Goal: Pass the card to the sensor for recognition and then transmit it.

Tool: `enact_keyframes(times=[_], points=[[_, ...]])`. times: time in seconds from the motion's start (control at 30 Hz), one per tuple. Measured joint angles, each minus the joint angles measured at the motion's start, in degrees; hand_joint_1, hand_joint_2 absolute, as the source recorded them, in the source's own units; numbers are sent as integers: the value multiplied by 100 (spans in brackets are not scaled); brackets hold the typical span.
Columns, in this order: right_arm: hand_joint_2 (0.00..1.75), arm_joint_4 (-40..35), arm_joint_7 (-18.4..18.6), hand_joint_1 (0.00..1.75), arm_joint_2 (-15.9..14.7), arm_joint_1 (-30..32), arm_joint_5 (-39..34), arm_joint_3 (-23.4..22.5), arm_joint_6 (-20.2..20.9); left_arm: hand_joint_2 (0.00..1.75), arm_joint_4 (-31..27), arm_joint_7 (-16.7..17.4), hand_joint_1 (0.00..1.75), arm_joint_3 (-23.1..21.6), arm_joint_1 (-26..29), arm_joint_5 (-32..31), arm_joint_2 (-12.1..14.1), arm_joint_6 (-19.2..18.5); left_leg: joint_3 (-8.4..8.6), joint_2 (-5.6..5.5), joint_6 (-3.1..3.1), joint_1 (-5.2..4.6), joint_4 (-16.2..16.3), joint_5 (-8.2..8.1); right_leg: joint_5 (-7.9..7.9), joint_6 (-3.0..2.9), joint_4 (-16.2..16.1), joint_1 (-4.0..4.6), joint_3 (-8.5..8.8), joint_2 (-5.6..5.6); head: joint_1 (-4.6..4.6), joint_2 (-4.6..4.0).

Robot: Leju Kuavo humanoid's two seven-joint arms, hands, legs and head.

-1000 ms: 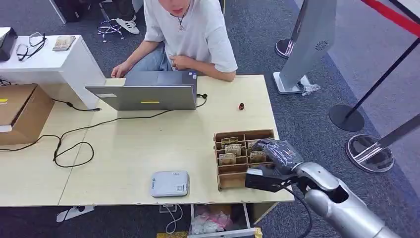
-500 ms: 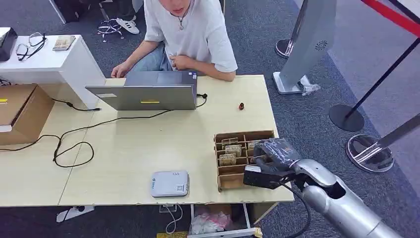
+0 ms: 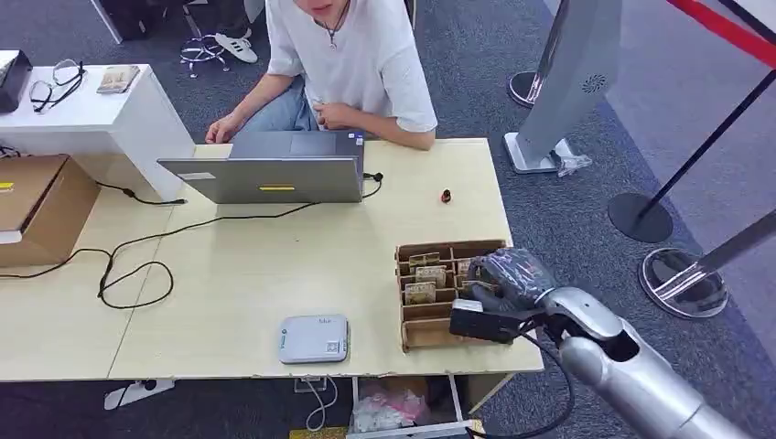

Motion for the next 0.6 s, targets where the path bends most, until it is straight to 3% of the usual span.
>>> enact_keyframes(times=[0.4, 0.6], points=[[175, -403, -107, 175, -42, -611, -77, -350, -260, 0, 0, -48, 0, 0, -2, -52, -2, 0, -1, 1, 0, 0, 0, 1, 1, 0, 2, 0, 1, 1, 0, 0], [175, -317, -199, 175, 293, -1250, -18, -422, -334, 0, 0, -48, 0, 0, -12, -85, -4, 0, 2, 4, 2, 2, 0, 3, 1, 0, 5, 1, 0, 3, 0, 0]])
